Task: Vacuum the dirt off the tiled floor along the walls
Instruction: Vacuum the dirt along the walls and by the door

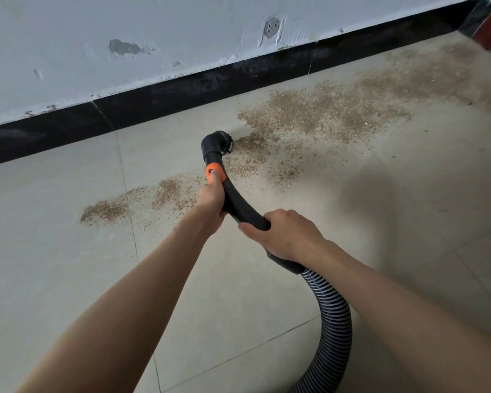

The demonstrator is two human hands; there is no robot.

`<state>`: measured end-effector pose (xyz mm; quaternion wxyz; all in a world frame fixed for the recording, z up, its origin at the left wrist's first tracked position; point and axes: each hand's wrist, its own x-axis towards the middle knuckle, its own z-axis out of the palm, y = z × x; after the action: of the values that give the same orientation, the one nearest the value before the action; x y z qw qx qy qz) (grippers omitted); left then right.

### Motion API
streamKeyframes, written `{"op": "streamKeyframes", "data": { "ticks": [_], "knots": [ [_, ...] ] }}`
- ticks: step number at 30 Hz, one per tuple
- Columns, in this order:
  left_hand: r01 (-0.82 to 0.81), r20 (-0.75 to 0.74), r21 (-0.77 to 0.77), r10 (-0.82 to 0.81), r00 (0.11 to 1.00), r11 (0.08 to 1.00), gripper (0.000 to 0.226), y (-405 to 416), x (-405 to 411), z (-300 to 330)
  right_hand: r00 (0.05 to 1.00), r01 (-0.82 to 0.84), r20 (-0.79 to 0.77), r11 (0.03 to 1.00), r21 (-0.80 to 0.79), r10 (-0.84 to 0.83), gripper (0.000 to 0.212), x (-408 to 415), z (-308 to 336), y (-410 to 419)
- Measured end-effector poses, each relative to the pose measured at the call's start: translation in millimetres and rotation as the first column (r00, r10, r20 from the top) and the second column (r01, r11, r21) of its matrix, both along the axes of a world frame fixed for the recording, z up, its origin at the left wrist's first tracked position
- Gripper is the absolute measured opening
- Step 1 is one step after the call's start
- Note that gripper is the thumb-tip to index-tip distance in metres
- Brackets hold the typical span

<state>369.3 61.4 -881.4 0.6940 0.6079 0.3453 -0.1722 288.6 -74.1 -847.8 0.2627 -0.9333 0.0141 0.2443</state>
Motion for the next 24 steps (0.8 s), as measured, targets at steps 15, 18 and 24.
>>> {"op": "streamKeyframes", "data": {
  "ticks": [15, 18, 24],
  "knots": [
    [0.086, 0.033, -0.034, -0.085, 0.996, 0.996, 0.039, -42, 19, -3, 0.994, 0.100, 0.051, 0.994, -0.043, -0.098, 0.051, 8, -10, -27],
    [0.085, 0.044, -0.022, -0.084, 0.996, 0.996, 0.039, -43, 23, -3, 0.992, 0.119, 0.053, 0.992, -0.037, -0.117, 0.051, 11, -11, -24],
    [0.104, 0.037, -0.013, -0.104, 0.994, 0.994, 0.039, -33, 23, -4, 0.992, 0.124, 0.038, 0.992, -0.004, -0.124, 0.052, 10, -13, -17]
  ]
}}
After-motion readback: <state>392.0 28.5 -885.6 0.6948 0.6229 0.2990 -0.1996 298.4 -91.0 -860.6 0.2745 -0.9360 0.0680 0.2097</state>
